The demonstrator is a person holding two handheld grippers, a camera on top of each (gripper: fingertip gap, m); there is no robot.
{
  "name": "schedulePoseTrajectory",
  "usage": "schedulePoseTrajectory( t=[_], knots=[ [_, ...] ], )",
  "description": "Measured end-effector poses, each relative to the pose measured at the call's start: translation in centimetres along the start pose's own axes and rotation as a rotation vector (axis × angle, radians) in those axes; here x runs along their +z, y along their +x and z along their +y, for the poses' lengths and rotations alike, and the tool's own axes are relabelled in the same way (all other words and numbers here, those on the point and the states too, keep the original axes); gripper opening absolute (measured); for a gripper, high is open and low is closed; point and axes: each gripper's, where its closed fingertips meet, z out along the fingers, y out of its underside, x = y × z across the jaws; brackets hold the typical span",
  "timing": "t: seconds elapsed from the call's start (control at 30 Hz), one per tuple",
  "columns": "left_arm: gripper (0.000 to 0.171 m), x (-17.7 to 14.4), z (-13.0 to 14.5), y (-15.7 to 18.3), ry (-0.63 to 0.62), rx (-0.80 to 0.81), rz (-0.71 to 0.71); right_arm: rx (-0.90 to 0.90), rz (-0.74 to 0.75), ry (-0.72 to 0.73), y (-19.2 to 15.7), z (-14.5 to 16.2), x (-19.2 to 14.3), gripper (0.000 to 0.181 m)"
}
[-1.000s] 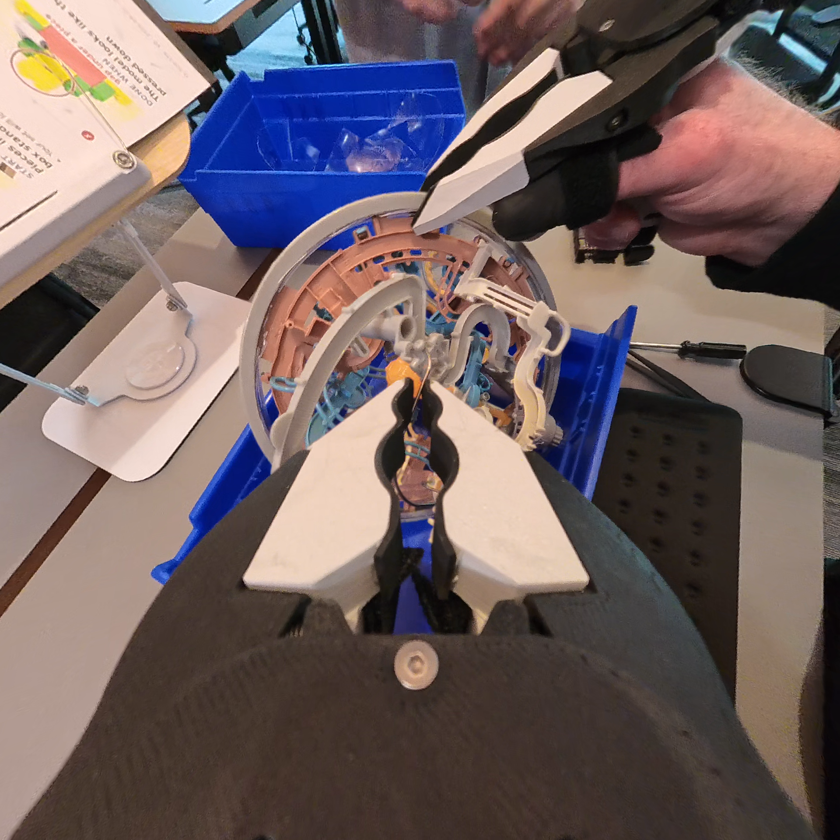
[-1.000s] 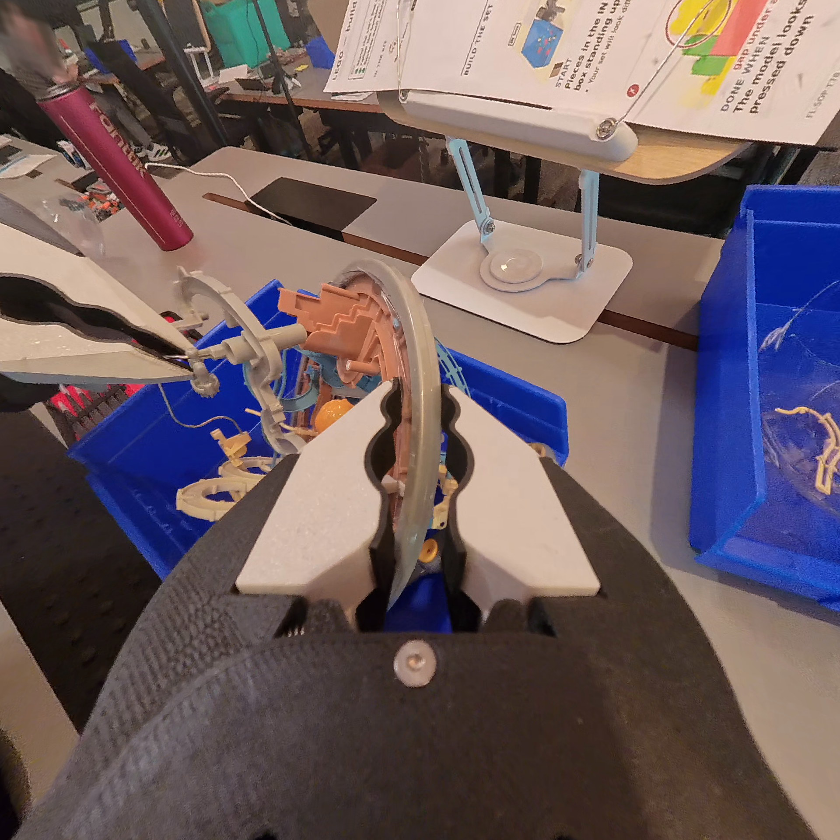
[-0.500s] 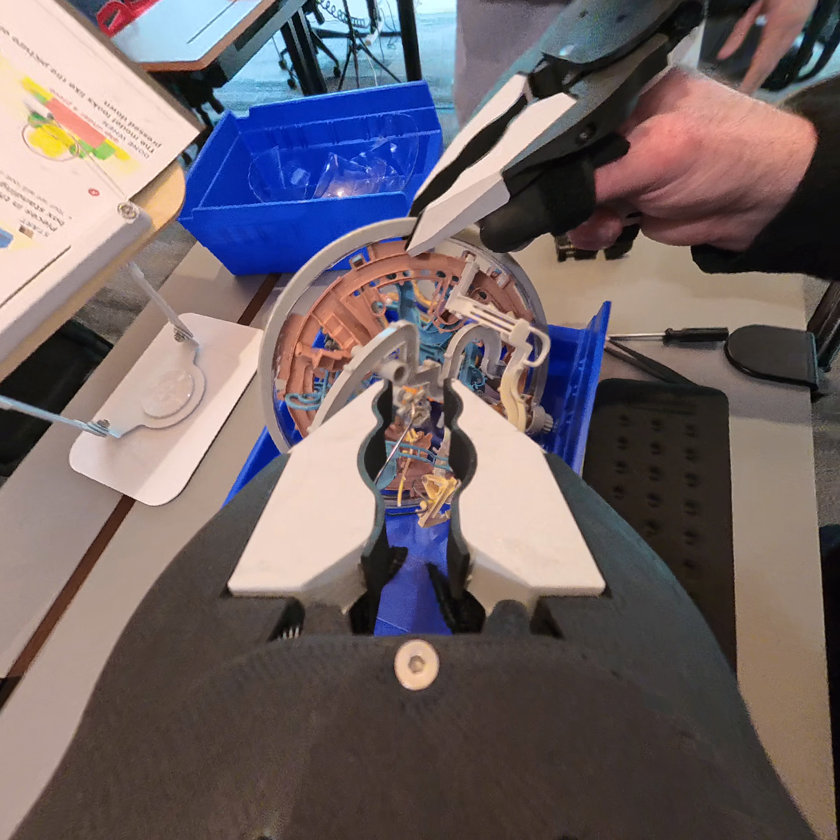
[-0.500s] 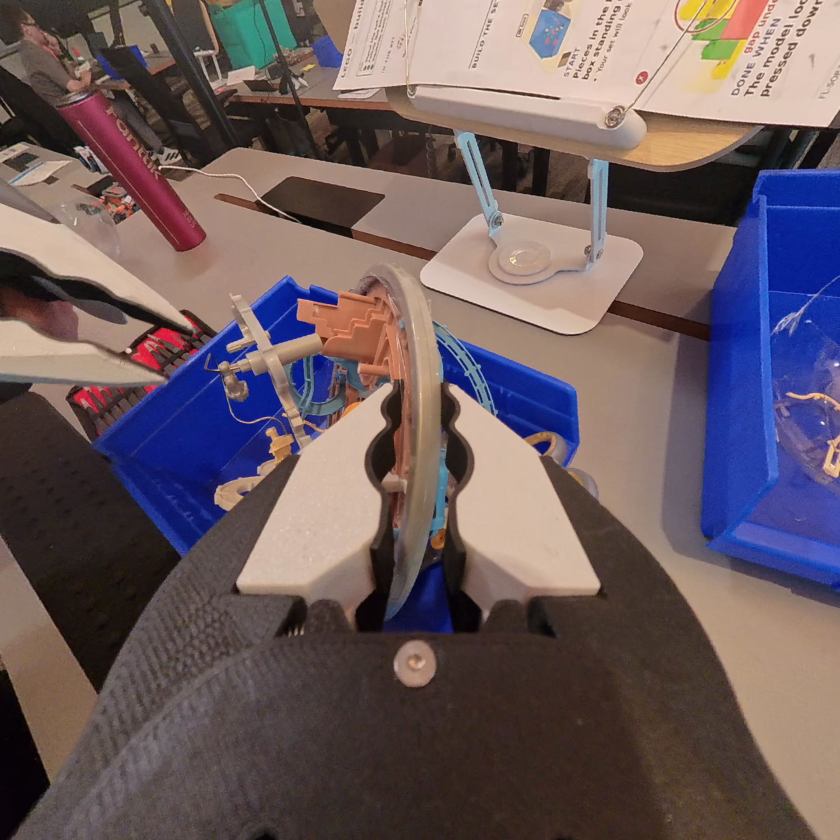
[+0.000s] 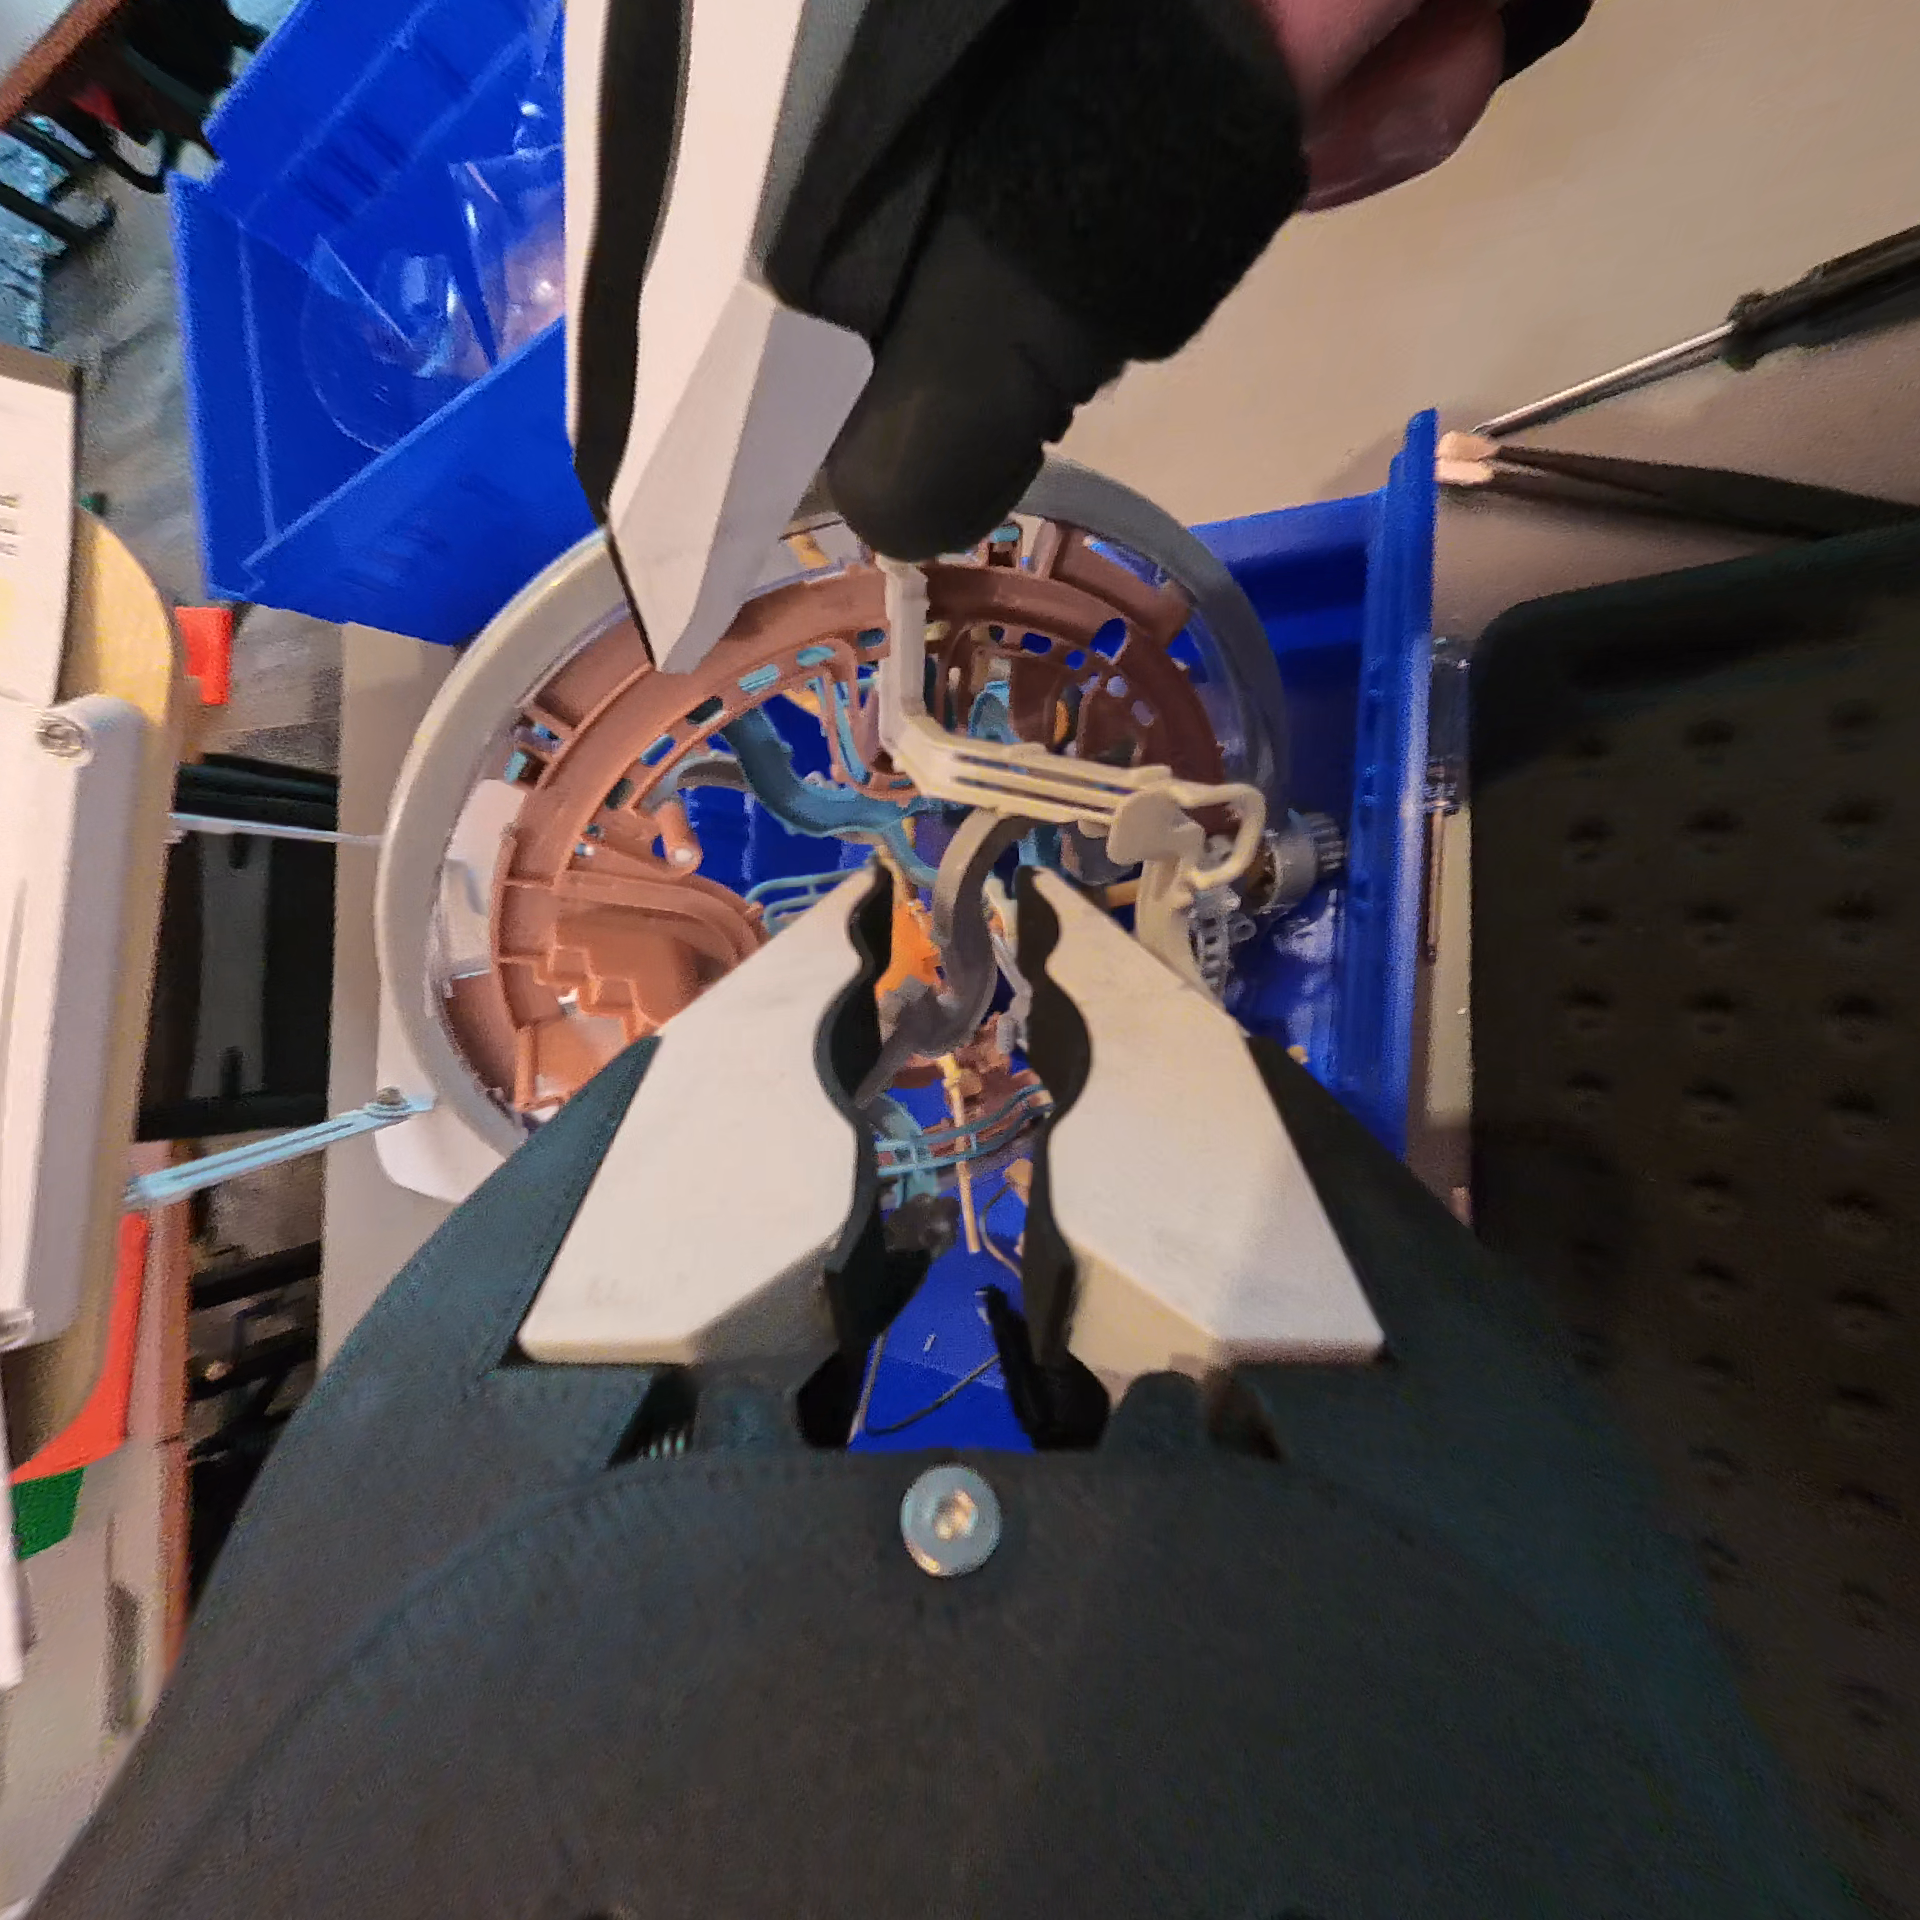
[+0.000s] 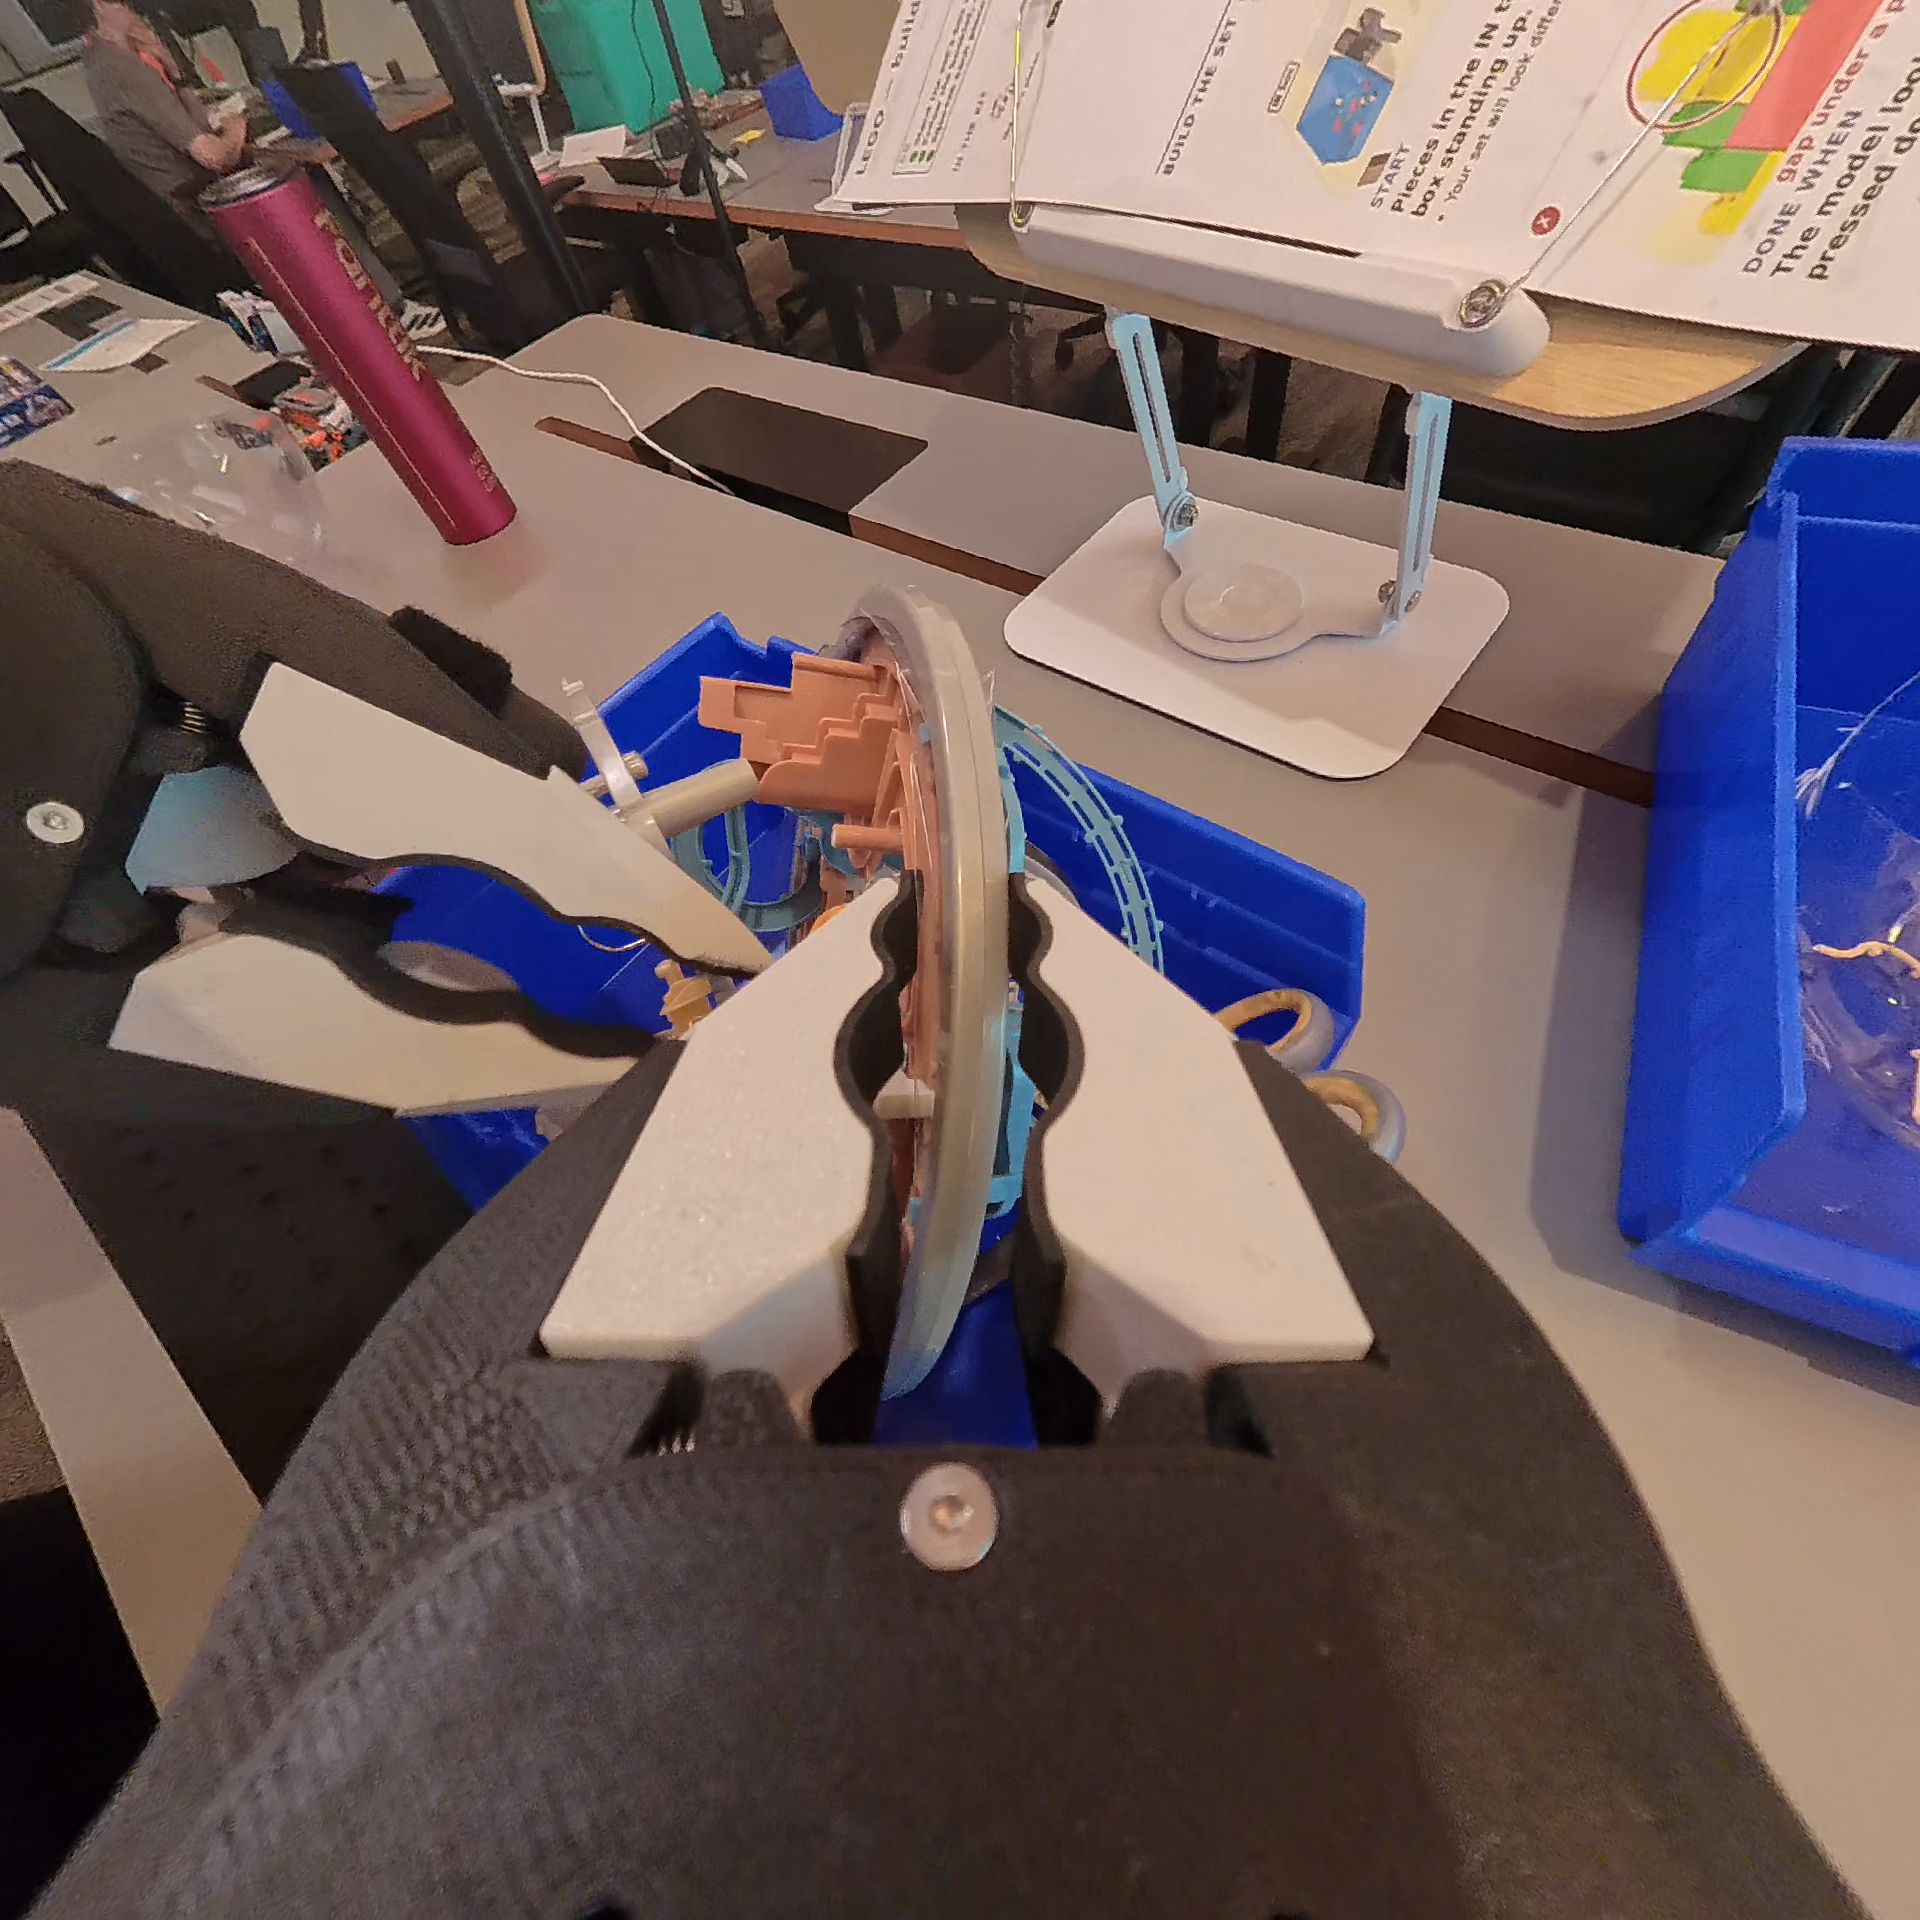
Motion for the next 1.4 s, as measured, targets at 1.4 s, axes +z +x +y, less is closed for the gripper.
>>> schedulePoseTrajectory(
  t=[1.4],
  knots=[
    [0.007, -4.5, 3.3, -0.1, 0.304, -0.372, -0.157, 0.152, -0.042, 0.078, 1.0, 0.9, -1.2, 0.013]
  ],
)
